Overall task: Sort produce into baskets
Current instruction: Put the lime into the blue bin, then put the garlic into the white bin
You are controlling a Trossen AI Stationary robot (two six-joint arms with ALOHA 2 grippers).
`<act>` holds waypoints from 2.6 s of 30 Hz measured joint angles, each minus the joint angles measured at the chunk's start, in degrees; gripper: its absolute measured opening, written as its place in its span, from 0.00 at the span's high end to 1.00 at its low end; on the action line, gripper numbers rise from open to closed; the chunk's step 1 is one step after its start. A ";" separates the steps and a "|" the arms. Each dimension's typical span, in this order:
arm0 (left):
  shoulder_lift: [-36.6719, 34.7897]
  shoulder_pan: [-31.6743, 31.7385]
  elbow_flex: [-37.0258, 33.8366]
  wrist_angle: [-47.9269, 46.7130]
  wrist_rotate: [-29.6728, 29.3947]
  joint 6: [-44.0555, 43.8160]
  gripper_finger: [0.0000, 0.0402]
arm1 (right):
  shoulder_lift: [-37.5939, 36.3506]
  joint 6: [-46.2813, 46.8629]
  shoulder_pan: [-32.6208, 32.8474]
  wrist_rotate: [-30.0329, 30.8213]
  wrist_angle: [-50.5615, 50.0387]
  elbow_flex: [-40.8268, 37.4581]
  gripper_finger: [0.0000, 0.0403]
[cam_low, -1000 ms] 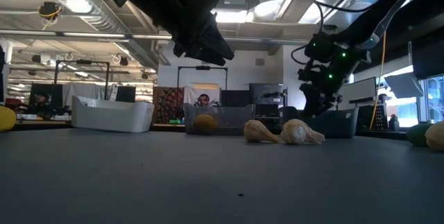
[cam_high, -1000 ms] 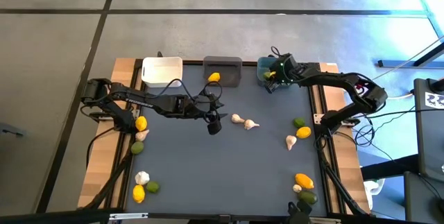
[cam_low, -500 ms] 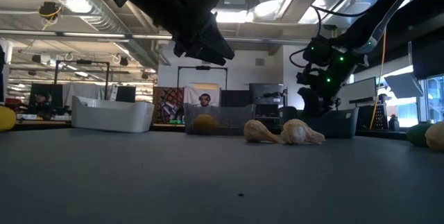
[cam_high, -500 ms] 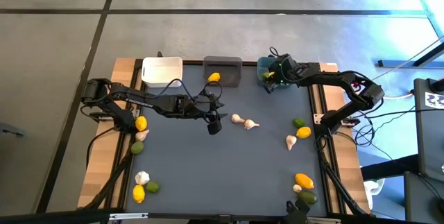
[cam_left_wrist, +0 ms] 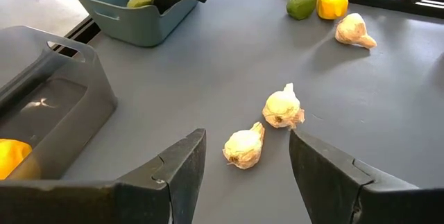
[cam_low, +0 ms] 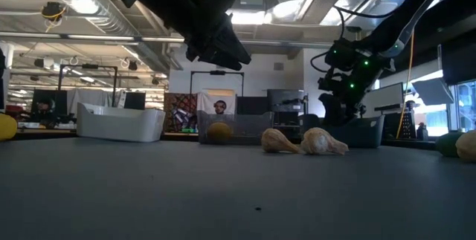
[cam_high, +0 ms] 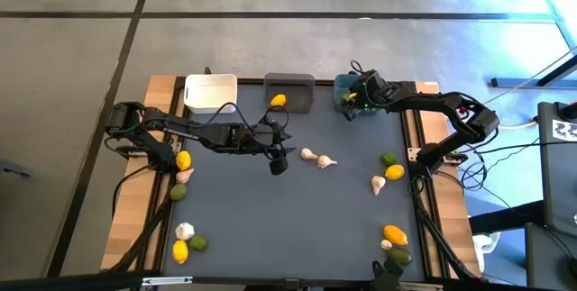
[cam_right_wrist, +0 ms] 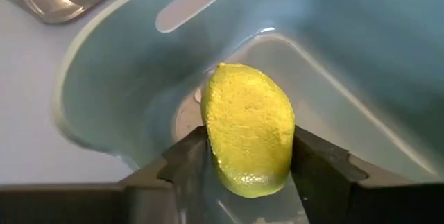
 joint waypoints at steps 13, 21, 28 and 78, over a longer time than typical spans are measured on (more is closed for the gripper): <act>0.00 0.01 0.00 0.20 0.00 -0.02 0.50 | -10.51 -1.57 0.09 -2.80 -3.09 0.00 0.44; 0.00 0.00 0.00 1.86 0.02 2.40 0.50 | -23.28 -1.43 6.30 -7.41 -9.61 0.00 0.45; 0.44 0.35 0.00 4.47 0.04 3.66 0.50 | -26.75 1.42 16.27 -6.63 -11.87 0.00 0.45; 24.60 8.58 8.89 8.46 19.65 16.57 0.50 | -26.71 13.66 39.42 10.47 -7.34 -6.88 0.45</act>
